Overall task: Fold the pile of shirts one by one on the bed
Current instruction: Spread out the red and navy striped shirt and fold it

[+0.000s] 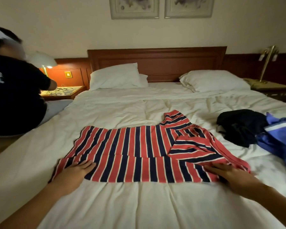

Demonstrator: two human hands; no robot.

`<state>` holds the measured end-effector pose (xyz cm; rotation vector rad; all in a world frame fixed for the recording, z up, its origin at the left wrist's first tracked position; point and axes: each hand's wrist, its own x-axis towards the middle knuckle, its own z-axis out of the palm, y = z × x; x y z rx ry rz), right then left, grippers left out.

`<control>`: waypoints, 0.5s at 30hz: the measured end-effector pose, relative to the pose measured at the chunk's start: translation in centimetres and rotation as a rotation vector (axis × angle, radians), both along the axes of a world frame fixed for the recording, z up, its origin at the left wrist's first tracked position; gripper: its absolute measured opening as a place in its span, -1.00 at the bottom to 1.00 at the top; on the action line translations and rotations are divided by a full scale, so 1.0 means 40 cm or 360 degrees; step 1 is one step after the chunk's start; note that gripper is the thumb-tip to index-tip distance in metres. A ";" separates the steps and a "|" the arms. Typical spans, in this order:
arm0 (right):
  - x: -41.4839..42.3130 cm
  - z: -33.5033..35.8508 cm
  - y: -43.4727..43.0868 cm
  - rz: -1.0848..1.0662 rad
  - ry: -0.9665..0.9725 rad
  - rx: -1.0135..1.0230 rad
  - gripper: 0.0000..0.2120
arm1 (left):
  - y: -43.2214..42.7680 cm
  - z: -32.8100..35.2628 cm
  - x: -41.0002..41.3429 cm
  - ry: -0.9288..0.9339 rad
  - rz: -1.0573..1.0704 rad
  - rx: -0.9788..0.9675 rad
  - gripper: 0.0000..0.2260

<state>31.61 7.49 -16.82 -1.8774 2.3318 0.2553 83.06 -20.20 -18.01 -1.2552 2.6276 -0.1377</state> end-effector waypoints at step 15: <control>0.041 0.090 0.197 0.0118 0.0041 -0.0284 -0.11 | 0.195 0.119 0.129 -0.0272 -0.0025 -0.0040 -0.46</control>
